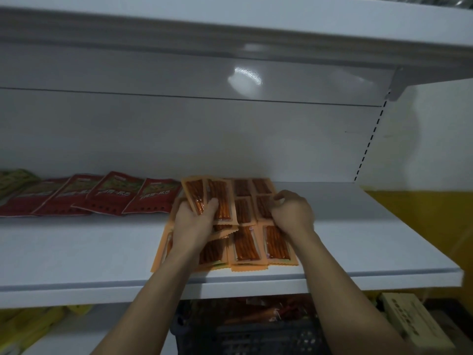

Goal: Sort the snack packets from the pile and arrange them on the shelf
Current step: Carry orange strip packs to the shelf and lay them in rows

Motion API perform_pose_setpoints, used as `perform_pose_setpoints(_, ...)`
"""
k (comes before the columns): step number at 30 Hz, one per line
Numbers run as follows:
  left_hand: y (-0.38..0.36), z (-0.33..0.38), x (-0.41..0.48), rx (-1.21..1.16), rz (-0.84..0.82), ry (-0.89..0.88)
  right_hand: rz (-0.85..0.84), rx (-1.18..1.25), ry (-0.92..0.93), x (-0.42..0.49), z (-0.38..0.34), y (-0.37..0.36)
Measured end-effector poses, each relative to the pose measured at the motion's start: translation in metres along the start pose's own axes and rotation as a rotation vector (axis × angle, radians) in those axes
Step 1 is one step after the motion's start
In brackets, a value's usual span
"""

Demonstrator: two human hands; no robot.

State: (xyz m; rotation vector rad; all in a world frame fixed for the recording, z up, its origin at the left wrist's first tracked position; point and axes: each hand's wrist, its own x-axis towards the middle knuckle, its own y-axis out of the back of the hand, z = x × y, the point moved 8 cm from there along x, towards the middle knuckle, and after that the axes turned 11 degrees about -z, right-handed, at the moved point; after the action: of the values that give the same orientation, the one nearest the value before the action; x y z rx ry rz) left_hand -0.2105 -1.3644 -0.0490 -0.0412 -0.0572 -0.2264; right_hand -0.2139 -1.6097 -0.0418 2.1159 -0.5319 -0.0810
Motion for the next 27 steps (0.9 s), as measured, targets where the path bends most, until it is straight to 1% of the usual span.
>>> perform_pose_setpoints(2, -0.003, 0.002, -0.003, -0.007, -0.008, -0.005, 0.031, 0.135, 0.064, -0.007, -0.016, 0.012)
perform_pose_setpoints(3, -0.003, 0.002, -0.003, -0.010, -0.011, -0.008, 0.011, 0.212, 0.106, -0.010, -0.026, 0.016)
perform_pose_setpoints(4, -0.005, 0.004, -0.005, -0.012, -0.015, -0.012, -0.039, 0.298, 0.148, -0.013, -0.037, 0.018)
perform_pose_setpoints(6, -0.007, 0.006, -0.006, -0.020, -0.031, -0.018, -0.213, 0.430, 0.235, -0.022, -0.060, 0.011)
perform_pose_setpoints(8, -0.006, 0.007, -0.007, -0.067, -0.038, -0.013, -0.349, 0.427, 0.317, -0.033, -0.082, -0.002)
perform_pose_setpoints(9, -0.005, 0.010, -0.008, -0.089, -0.038, -0.021, -0.365, 0.423, 0.345, -0.036, -0.089, -0.007)
perform_pose_setpoints(11, 0.000, 0.016, -0.010, -0.101, -0.043, -0.053, -0.333, 0.494, 0.363, -0.038, -0.098, -0.011)
perform_pose_setpoints(13, 0.007, 0.021, -0.012, -0.106, -0.057, -0.063, -0.287, 0.581, 0.355, -0.038, -0.105, -0.009)
perform_pose_setpoints(17, 0.032, 0.020, -0.010, -0.160, -0.037, 0.019, -0.190, 0.675, 0.325, -0.036, -0.111, -0.003)
perform_pose_setpoints(19, 0.053, 0.021, -0.009, -0.153, 0.023, 0.025, -0.123, 0.687, 0.282, -0.036, -0.103, 0.002)
perform_pose_setpoints(22, 0.085, 0.023, -0.012, -0.140, 0.113, 0.014, -0.061, 0.627, 0.193, -0.042, -0.079, 0.006)
perform_pose_setpoints(24, 0.098, 0.020, -0.016, -0.124, 0.121, 0.016, -0.077, 0.622, 0.112, -0.050, -0.056, 0.003)
perform_pose_setpoints(27, 0.106, 0.009, -0.020, -0.095, 0.100, 0.040, -0.206, 0.639, 0.016, -0.069, -0.037, -0.014)
